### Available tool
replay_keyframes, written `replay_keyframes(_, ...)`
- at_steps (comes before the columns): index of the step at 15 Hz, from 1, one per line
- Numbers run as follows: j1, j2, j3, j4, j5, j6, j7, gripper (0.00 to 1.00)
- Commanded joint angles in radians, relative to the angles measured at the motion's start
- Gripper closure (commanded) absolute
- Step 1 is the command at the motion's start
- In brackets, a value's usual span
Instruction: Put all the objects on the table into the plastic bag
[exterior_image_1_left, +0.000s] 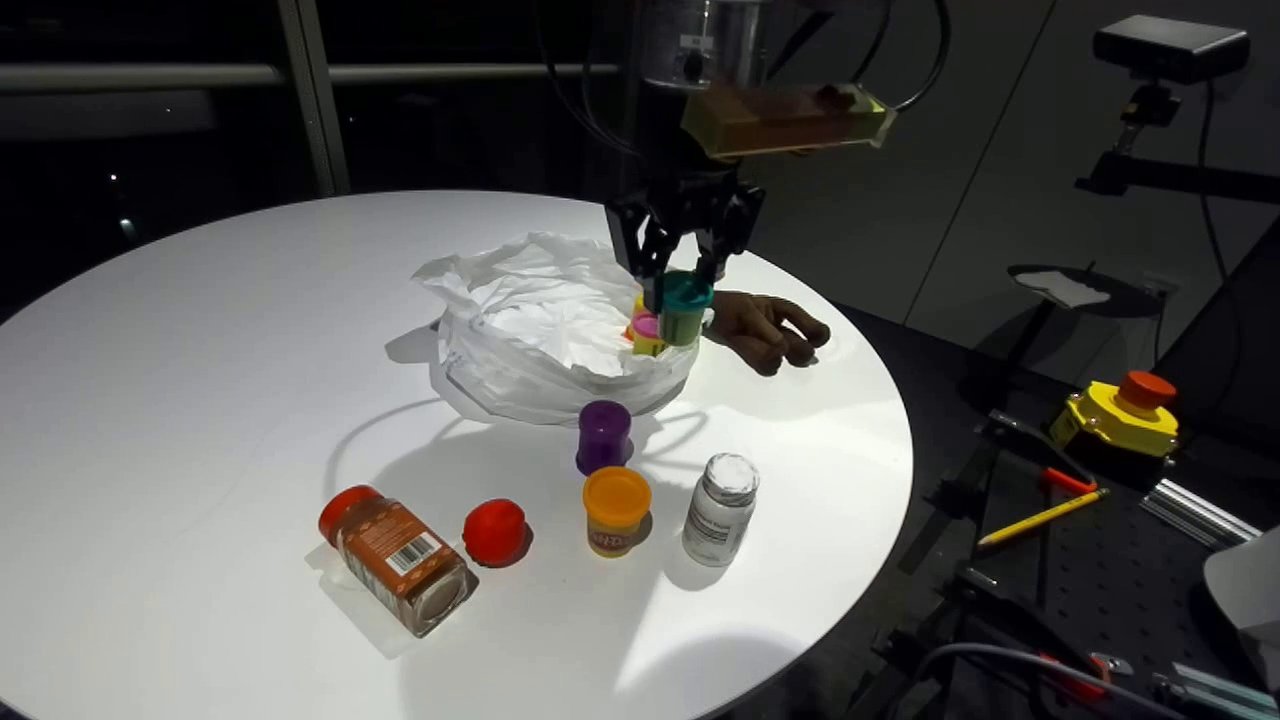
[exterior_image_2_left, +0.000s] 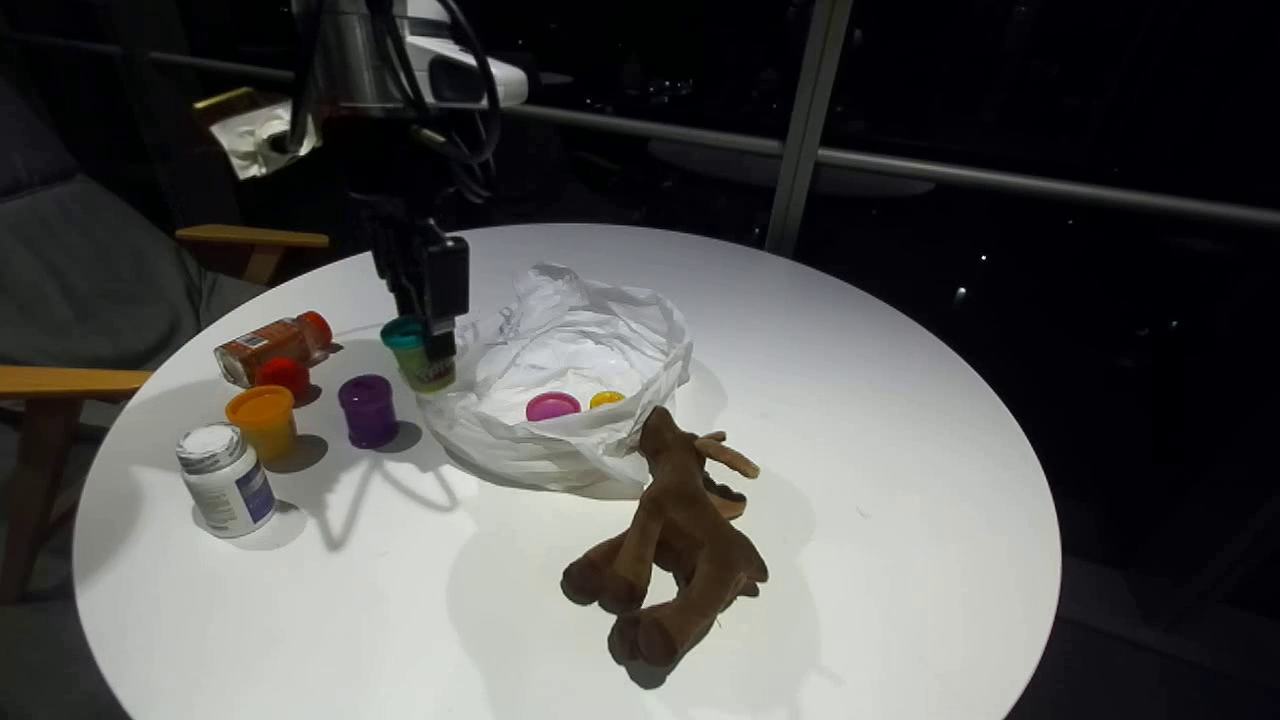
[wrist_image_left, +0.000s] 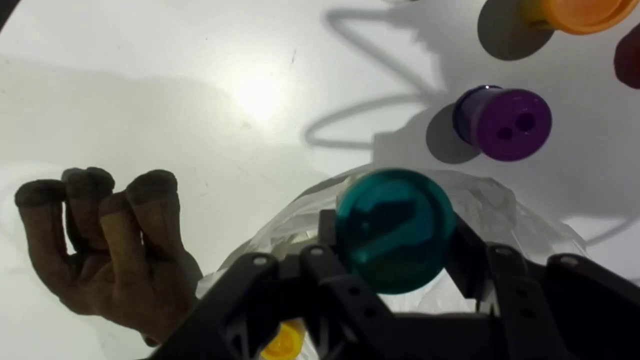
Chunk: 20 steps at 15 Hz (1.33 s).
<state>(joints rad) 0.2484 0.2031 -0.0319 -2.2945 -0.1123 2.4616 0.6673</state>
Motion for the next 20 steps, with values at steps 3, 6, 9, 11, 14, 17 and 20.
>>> replay_keyframes(3, -0.063, 0.097, 0.027, 0.097, 0.025, 0.110, -0.079, 0.77)
replay_keyframes(6, -0.065, 0.175, 0.030, 0.120, 0.044, 0.191, -0.118, 0.77)
replay_keyframes(9, -0.043, 0.247, 0.016, 0.146, 0.041, 0.264, -0.118, 0.77)
replay_keyframes(11, -0.020, 0.291, -0.005, 0.162, 0.027, 0.300, -0.108, 0.77)
replay_keyframes(14, 0.003, 0.339, -0.027, 0.186, 0.030, 0.323, -0.110, 0.77)
replay_keyframes(17, 0.025, 0.363, -0.055, 0.204, 0.028, 0.328, -0.107, 0.27)
replay_keyframes(20, 0.068, 0.324, -0.101, 0.190, 0.006, 0.342, -0.076, 0.12)
